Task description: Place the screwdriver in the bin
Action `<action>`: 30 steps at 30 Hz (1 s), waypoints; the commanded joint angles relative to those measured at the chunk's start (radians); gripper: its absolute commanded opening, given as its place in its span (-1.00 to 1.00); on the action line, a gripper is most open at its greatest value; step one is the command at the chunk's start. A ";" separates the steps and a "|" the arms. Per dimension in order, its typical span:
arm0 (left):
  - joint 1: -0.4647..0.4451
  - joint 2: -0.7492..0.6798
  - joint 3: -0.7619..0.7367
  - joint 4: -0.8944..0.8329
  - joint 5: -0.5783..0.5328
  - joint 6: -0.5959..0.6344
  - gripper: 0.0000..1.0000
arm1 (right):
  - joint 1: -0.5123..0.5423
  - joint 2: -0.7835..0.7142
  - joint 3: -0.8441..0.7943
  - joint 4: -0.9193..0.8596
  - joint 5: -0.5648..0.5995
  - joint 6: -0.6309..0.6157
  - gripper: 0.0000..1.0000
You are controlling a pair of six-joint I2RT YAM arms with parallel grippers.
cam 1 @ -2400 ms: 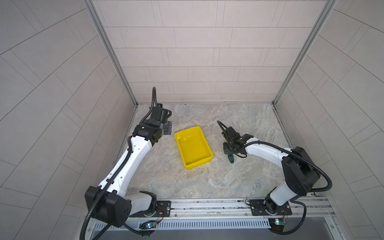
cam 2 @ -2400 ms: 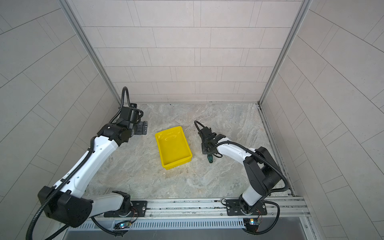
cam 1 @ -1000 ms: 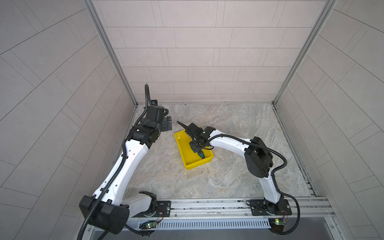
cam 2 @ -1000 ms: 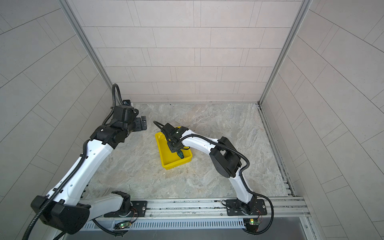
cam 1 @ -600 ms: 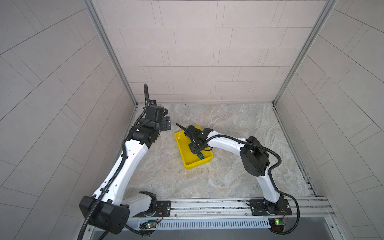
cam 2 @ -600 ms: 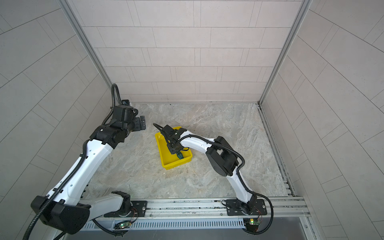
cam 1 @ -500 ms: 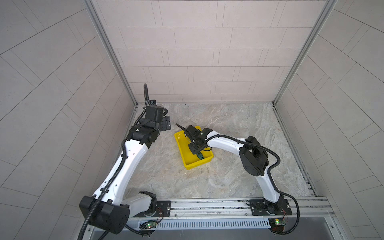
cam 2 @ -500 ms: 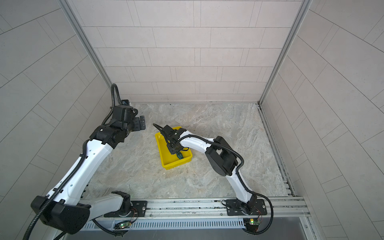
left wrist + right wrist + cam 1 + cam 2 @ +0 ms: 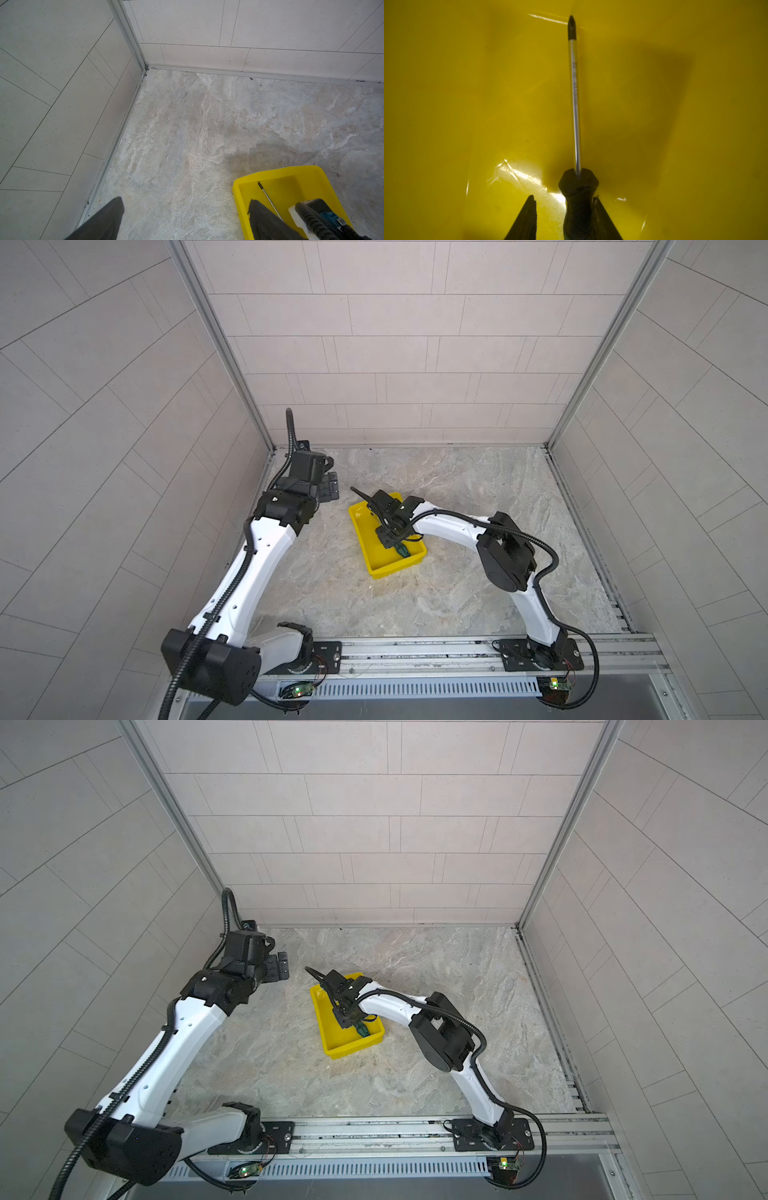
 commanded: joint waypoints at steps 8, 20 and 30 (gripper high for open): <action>0.006 -0.016 -0.051 0.040 -0.024 -0.011 0.99 | 0.006 -0.184 0.000 0.009 -0.005 -0.012 -0.28; 0.005 -0.044 -0.126 0.111 -0.065 0.001 1.00 | -0.033 -0.449 -0.126 0.015 0.113 -0.062 -0.26; 0.003 -0.057 -0.187 0.181 -0.067 0.066 1.00 | -0.254 -0.716 -0.436 0.140 0.155 -0.064 0.07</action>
